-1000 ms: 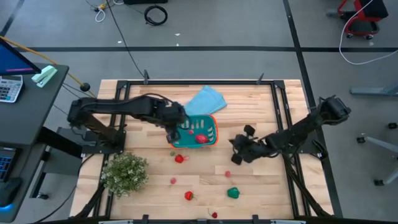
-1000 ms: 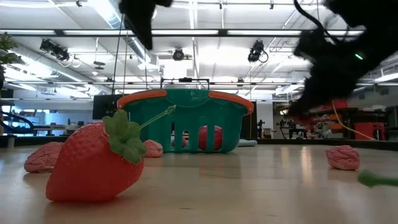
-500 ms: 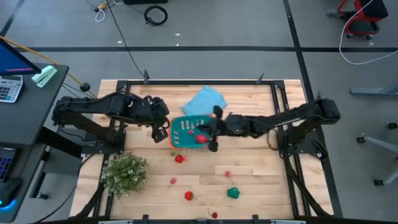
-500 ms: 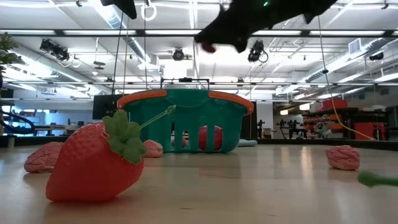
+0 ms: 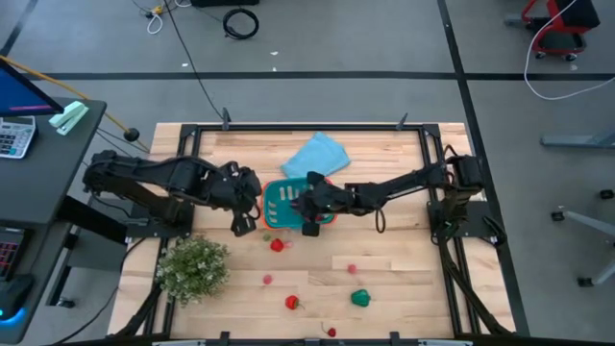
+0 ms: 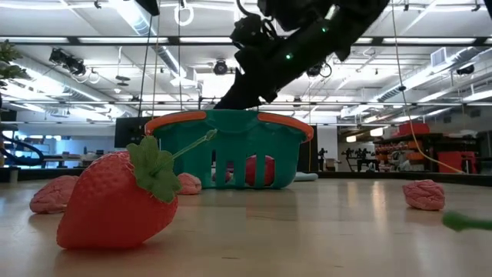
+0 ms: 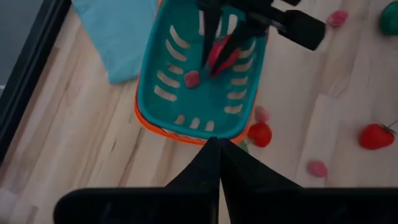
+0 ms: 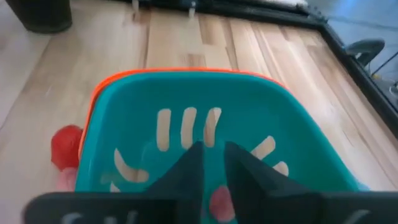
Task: Pick and placing Produce into tupperware
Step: Put the red cherry into the bin, then put the red strawberry into the bin
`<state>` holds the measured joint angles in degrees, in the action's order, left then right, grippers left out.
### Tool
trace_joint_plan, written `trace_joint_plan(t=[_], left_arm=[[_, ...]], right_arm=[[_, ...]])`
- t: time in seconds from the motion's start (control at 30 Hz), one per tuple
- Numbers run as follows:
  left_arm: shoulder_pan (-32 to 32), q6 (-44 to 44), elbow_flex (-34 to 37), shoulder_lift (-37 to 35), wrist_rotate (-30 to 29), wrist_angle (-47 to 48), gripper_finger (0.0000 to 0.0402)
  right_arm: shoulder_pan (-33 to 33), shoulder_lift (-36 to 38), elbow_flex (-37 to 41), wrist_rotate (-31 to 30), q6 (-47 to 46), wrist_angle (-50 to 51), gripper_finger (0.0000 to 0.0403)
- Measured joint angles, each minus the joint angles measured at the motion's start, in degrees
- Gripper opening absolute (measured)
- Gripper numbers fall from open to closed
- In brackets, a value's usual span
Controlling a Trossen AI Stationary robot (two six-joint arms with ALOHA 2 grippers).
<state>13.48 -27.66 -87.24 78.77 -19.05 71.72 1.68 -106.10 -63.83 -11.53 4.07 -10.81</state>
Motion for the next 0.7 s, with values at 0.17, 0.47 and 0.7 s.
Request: trace_joint_plan(t=[0.17,0.47,0.7], left_arm=[[2.18,-2.0,0.95,-0.07,-0.05,-0.21,0.0009],[11.2,-9.19,18.24,0.1,3.89,-11.35,0.005],[13.94,-13.76,34.14,0.08,3.74,-34.48,0.0104]], right_arm=[[-0.44,1.52,-5.08,-0.63,-1.31,11.15,0.0131],[0.57,11.72,-6.93,-0.37,-1.58,31.28,0.0169],[0.8,18.58,-6.93,-0.66,-7.08,40.21,0.0162]])
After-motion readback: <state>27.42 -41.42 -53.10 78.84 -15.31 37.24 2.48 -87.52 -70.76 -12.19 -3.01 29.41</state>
